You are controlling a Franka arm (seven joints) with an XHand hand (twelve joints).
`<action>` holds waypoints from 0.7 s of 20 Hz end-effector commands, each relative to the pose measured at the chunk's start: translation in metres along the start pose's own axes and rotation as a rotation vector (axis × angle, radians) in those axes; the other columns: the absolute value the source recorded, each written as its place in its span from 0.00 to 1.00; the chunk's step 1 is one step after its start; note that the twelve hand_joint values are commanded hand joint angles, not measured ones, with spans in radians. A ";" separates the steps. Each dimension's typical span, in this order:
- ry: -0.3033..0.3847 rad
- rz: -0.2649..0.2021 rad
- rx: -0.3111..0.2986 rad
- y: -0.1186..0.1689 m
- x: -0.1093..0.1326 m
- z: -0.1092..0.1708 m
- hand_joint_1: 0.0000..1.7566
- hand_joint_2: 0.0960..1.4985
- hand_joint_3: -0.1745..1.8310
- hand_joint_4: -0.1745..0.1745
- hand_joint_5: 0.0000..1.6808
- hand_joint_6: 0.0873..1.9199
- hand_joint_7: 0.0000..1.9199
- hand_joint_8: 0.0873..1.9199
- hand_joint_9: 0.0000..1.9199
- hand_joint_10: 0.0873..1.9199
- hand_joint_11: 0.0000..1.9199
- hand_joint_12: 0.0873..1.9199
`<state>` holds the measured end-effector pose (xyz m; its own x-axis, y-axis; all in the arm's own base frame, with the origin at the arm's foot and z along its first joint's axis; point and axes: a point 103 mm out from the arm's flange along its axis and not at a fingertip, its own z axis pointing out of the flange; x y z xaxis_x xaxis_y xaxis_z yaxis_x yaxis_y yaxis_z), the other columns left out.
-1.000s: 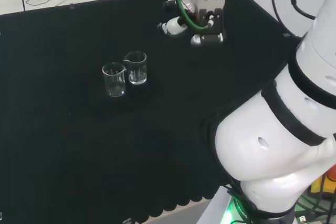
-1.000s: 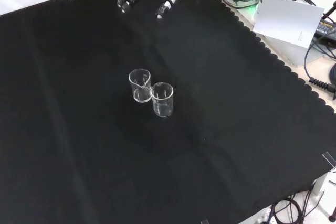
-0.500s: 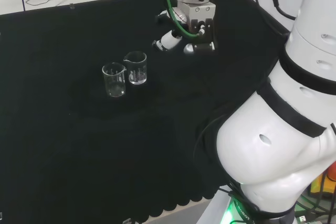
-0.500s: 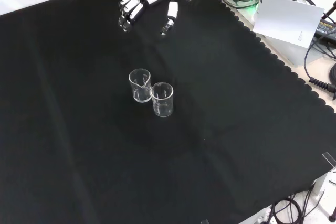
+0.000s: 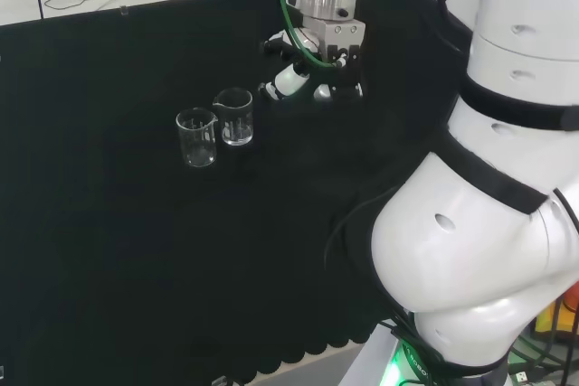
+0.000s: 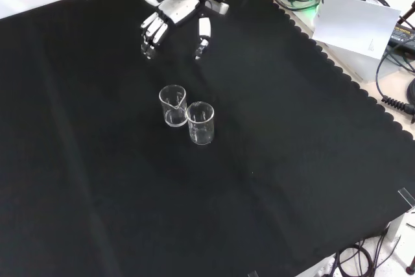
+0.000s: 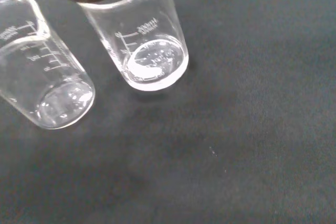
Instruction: Pick up the beaker on the right.
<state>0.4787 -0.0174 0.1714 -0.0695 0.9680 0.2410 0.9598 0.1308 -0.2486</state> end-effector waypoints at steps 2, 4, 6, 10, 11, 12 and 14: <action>0.043 -0.069 -0.005 0.028 -0.003 0.012 0.46 0.37 0.36 0.44 0.18 0.00 0.07 0.28 0.15 0.32 0.00 0.70; 0.039 -0.074 0.009 0.033 0.005 0.019 0.47 0.37 0.36 0.44 0.18 0.00 0.08 0.28 0.15 0.32 0.00 0.70; 0.055 -0.087 0.013 0.034 0.002 0.022 0.47 0.36 0.37 0.43 0.19 0.00 0.08 0.28 0.16 0.32 0.00 0.71; 0.092 -0.099 0.030 0.038 0.000 0.029 0.48 0.35 0.37 0.42 0.20 0.00 0.09 0.28 0.16 0.32 0.00 0.71; 0.107 -0.104 0.026 0.039 -0.002 0.030 0.48 0.35 0.37 0.42 0.20 0.00 0.08 0.28 0.16 0.32 0.00 0.71; 0.117 -0.108 0.023 0.039 -0.005 0.031 0.48 0.35 0.37 0.42 0.20 0.00 0.08 0.28 0.15 0.31 0.00 0.71; 0.130 -0.114 0.016 0.040 -0.009 0.033 0.48 0.35 0.37 0.42 0.20 0.00 0.08 0.28 0.15 0.31 0.00 0.71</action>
<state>0.5062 -0.0098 0.1400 -0.1354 0.9334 0.3324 0.9455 0.2220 -0.2382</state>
